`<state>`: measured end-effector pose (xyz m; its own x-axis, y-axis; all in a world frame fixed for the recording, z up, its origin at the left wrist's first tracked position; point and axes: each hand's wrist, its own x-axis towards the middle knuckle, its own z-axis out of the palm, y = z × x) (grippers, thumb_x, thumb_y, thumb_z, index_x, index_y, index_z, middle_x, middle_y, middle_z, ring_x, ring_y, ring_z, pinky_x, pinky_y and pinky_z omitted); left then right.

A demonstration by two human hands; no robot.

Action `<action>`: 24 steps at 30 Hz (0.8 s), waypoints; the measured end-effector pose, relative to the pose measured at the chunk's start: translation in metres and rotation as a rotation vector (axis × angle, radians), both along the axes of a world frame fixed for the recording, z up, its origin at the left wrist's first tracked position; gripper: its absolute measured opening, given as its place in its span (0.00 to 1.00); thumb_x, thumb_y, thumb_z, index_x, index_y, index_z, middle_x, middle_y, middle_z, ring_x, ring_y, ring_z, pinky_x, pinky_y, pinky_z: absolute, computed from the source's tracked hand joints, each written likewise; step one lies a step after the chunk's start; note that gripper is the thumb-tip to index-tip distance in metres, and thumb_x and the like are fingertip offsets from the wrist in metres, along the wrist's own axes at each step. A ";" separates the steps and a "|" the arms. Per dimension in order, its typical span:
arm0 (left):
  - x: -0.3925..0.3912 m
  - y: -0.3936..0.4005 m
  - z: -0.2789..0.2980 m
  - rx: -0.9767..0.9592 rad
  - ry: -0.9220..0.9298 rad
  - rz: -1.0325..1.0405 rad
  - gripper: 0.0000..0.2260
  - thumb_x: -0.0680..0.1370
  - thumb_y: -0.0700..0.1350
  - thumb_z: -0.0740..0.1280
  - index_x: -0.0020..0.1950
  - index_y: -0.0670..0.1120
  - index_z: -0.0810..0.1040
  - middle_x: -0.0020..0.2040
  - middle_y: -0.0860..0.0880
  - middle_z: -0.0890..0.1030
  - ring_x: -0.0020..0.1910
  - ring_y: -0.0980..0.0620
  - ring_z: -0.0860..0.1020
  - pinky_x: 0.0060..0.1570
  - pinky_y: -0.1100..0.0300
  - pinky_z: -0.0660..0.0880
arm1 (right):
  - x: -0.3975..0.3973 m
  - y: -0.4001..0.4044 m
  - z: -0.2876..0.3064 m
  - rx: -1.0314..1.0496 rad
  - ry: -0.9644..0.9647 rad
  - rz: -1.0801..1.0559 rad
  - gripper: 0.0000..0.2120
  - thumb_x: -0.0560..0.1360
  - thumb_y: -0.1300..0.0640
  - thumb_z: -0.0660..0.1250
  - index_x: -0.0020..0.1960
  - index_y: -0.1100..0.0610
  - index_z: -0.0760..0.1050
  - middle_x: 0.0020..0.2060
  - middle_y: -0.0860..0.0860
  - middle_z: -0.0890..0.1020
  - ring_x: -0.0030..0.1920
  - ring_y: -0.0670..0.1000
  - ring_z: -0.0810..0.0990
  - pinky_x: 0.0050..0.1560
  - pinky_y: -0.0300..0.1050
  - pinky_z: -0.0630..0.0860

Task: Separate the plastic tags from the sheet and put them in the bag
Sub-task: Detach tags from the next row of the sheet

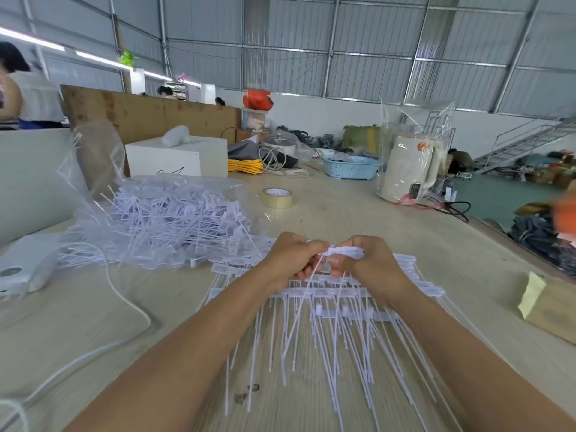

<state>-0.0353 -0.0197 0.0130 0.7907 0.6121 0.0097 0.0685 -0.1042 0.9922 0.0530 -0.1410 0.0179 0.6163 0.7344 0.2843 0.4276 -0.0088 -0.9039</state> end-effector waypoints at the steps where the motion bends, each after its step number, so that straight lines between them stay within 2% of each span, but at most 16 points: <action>1: 0.000 0.000 0.000 -0.033 0.001 -0.005 0.12 0.74 0.43 0.69 0.31 0.42 0.76 0.21 0.51 0.74 0.18 0.57 0.66 0.20 0.68 0.61 | -0.001 0.000 -0.002 -0.007 -0.042 -0.025 0.06 0.72 0.70 0.69 0.39 0.64 0.74 0.21 0.47 0.78 0.23 0.41 0.78 0.27 0.30 0.72; 3: 0.000 0.001 0.000 -0.121 0.024 -0.015 0.12 0.73 0.41 0.69 0.30 0.42 0.75 0.20 0.50 0.72 0.17 0.57 0.64 0.20 0.69 0.58 | -0.002 0.005 -0.003 -0.050 -0.164 -0.092 0.06 0.72 0.69 0.69 0.38 0.62 0.74 0.26 0.51 0.79 0.25 0.44 0.80 0.26 0.32 0.73; 5: -0.001 0.005 0.002 -0.261 0.050 -0.023 0.14 0.73 0.40 0.68 0.28 0.44 0.71 0.19 0.51 0.68 0.16 0.58 0.61 0.18 0.71 0.57 | 0.000 0.008 -0.005 -0.151 -0.382 -0.173 0.05 0.72 0.67 0.69 0.39 0.61 0.75 0.33 0.55 0.79 0.32 0.51 0.82 0.29 0.37 0.75; 7: -0.003 0.010 0.004 -0.348 0.041 -0.012 0.16 0.74 0.39 0.66 0.27 0.45 0.68 0.19 0.52 0.65 0.15 0.59 0.60 0.16 0.72 0.56 | 0.005 0.007 -0.008 -0.150 -0.451 -0.213 0.07 0.72 0.66 0.70 0.36 0.59 0.75 0.34 0.54 0.79 0.33 0.53 0.81 0.32 0.42 0.77; 9: -0.005 0.015 0.005 -0.288 0.037 0.003 0.17 0.74 0.40 0.65 0.27 0.46 0.67 0.19 0.52 0.65 0.16 0.58 0.60 0.17 0.71 0.56 | 0.015 0.001 -0.007 -0.010 -0.208 -0.222 0.11 0.71 0.65 0.70 0.32 0.57 0.76 0.27 0.52 0.79 0.28 0.51 0.80 0.33 0.43 0.77; 11: -0.005 0.016 0.003 -0.177 0.028 0.003 0.17 0.75 0.42 0.66 0.27 0.46 0.69 0.20 0.52 0.68 0.17 0.57 0.63 0.20 0.70 0.58 | 0.033 -0.006 -0.002 0.161 0.190 -0.229 0.09 0.72 0.66 0.70 0.33 0.60 0.77 0.24 0.52 0.79 0.26 0.49 0.78 0.34 0.43 0.77; 13: -0.004 0.014 0.001 -0.113 0.009 -0.029 0.16 0.76 0.46 0.68 0.29 0.45 0.71 0.22 0.51 0.70 0.19 0.56 0.65 0.21 0.67 0.62 | 0.050 -0.015 0.006 0.277 0.575 -0.218 0.07 0.75 0.66 0.67 0.37 0.62 0.74 0.25 0.53 0.75 0.23 0.46 0.75 0.27 0.37 0.75; 15: -0.002 0.011 -0.001 -0.071 -0.003 -0.075 0.16 0.77 0.48 0.66 0.31 0.45 0.72 0.23 0.50 0.72 0.22 0.55 0.68 0.23 0.65 0.65 | 0.057 -0.020 0.011 0.390 0.936 -0.095 0.06 0.77 0.67 0.61 0.41 0.64 0.70 0.29 0.53 0.71 0.22 0.45 0.73 0.24 0.33 0.73; 16: -0.002 0.010 -0.001 -0.052 -0.004 -0.093 0.16 0.78 0.49 0.65 0.32 0.44 0.73 0.24 0.49 0.73 0.23 0.55 0.69 0.24 0.65 0.67 | 0.055 -0.021 0.011 0.392 1.041 -0.015 0.06 0.77 0.67 0.59 0.42 0.64 0.69 0.30 0.53 0.69 0.22 0.45 0.72 0.24 0.33 0.73; 17: -0.001 0.007 -0.002 -0.037 -0.003 -0.108 0.16 0.79 0.50 0.64 0.33 0.44 0.73 0.25 0.49 0.74 0.23 0.54 0.70 0.24 0.65 0.68 | 0.049 -0.019 0.011 0.346 1.056 0.057 0.06 0.77 0.67 0.59 0.41 0.64 0.69 0.31 0.53 0.69 0.23 0.45 0.72 0.24 0.33 0.73; 18: 0.000 0.005 -0.003 -0.023 -0.001 -0.122 0.16 0.79 0.50 0.63 0.34 0.44 0.73 0.25 0.48 0.75 0.24 0.53 0.71 0.25 0.65 0.69 | 0.041 -0.016 0.010 0.256 0.989 0.105 0.06 0.76 0.67 0.61 0.40 0.63 0.70 0.31 0.53 0.69 0.23 0.46 0.72 0.24 0.34 0.74; 20: 0.001 0.001 -0.003 0.010 0.006 -0.146 0.16 0.81 0.51 0.60 0.38 0.43 0.73 0.26 0.48 0.76 0.26 0.52 0.72 0.26 0.64 0.69 | 0.022 -0.006 0.006 0.090 0.744 0.130 0.07 0.75 0.67 0.63 0.38 0.64 0.73 0.30 0.54 0.73 0.24 0.46 0.75 0.27 0.36 0.75; 22: 0.002 -0.002 -0.003 0.046 0.013 -0.169 0.15 0.82 0.51 0.58 0.44 0.41 0.75 0.26 0.49 0.77 0.25 0.53 0.72 0.25 0.65 0.68 | 0.008 0.001 0.005 0.038 0.573 0.106 0.07 0.75 0.67 0.64 0.39 0.65 0.77 0.31 0.56 0.79 0.28 0.48 0.79 0.35 0.39 0.80; 24: 0.003 -0.005 -0.004 0.073 0.027 -0.193 0.16 0.82 0.51 0.56 0.47 0.40 0.75 0.27 0.49 0.78 0.24 0.53 0.72 0.24 0.66 0.68 | 0.003 0.003 0.003 0.042 0.528 0.099 0.07 0.74 0.65 0.66 0.38 0.64 0.79 0.32 0.57 0.82 0.31 0.52 0.81 0.41 0.45 0.81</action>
